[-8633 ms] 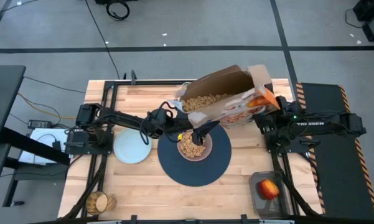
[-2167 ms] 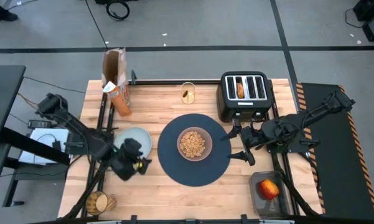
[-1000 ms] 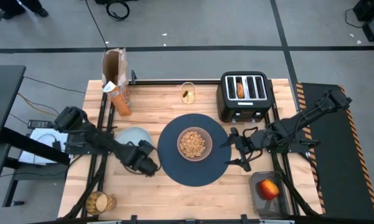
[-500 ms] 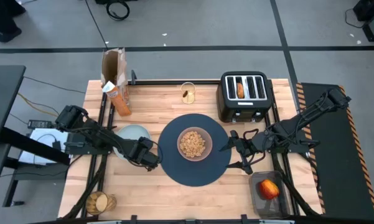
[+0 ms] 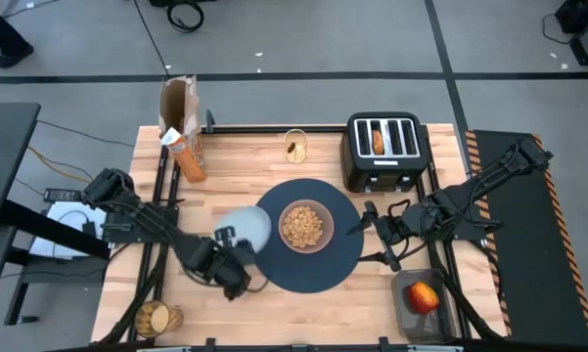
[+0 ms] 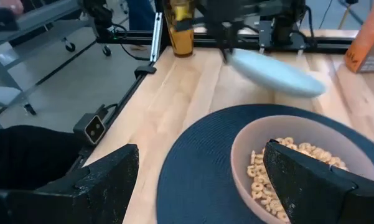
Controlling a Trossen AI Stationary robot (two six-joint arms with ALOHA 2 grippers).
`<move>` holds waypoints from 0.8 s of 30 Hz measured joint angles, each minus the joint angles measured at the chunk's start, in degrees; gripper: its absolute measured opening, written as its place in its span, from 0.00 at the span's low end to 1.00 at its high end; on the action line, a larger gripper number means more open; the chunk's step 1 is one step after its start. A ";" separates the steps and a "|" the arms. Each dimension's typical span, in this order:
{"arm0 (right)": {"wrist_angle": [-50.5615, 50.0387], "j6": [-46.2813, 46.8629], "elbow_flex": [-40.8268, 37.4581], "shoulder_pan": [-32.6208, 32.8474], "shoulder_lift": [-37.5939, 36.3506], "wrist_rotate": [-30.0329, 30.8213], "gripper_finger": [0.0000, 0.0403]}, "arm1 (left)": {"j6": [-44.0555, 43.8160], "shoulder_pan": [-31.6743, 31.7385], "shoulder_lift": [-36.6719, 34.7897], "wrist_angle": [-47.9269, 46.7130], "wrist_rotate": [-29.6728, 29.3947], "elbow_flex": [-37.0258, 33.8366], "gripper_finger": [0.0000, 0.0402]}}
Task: Arrange a breakfast setting
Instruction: Put the gray plate on the left of the orange bowl
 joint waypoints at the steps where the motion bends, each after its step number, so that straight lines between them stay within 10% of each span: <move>1: 0.02 -0.52 0.02 0.00 -0.02 0.32 0.86 | 4.71 -0.65 0.00 1.11 0.16 0.37 0.04; 17: -0.99 -5.17 0.34 -0.29 1.54 2.93 0.86 | 32.21 -3.00 9.13 2.54 6.82 0.60 0.04; 24: -19.07 -10.71 14.80 -1.06 15.51 3.65 0.86 | 35.55 -0.94 9.79 6.00 7.09 0.60 0.04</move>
